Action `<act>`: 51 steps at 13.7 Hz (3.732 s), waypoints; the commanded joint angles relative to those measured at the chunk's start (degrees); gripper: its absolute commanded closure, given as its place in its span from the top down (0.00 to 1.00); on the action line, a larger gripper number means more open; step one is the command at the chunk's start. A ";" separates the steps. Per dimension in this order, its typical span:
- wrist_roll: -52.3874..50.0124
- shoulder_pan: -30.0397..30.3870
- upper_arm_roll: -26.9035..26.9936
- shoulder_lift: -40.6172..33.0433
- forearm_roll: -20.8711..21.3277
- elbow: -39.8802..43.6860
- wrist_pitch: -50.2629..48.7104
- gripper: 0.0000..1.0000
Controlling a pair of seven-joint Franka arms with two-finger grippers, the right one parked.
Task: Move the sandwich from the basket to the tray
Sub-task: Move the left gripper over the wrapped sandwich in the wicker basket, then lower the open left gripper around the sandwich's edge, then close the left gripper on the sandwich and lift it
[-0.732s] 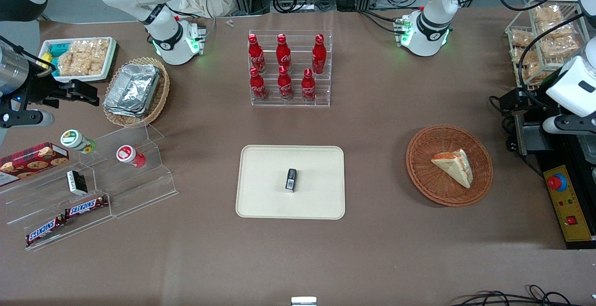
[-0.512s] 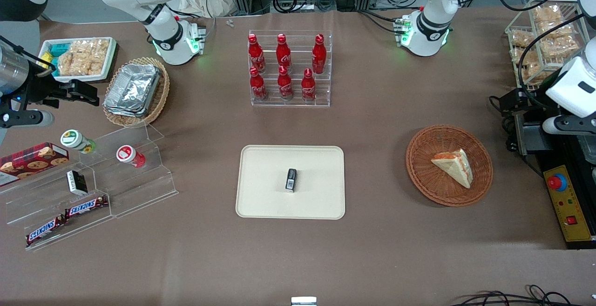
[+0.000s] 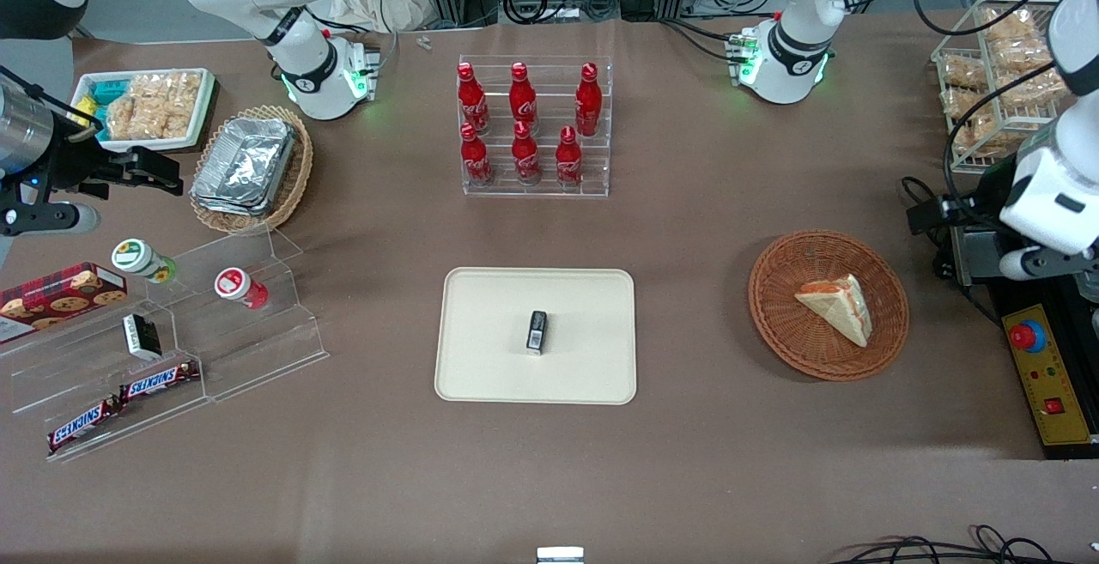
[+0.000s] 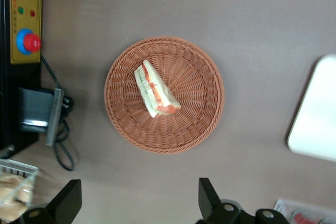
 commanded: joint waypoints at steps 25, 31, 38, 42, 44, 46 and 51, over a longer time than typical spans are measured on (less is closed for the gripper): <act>-32.20 1.55 2.91 6.01 5.59 -35.83 43.86 1.00; -35.87 1.20 3.55 9.08 5.59 -36.89 49.03 1.00; -41.60 0.67 3.20 11.03 5.59 -34.34 49.83 0.00; -40.91 0.23 2.94 9.36 5.68 -32.59 47.65 0.00; -40.20 0.15 2.76 7.52 5.68 -29.96 42.05 0.00; -37.75 0.23 1.71 6.28 5.59 -23.65 31.96 0.00; -37.03 0.32 -3.81 8.20 4.80 0.42 5.40 0.00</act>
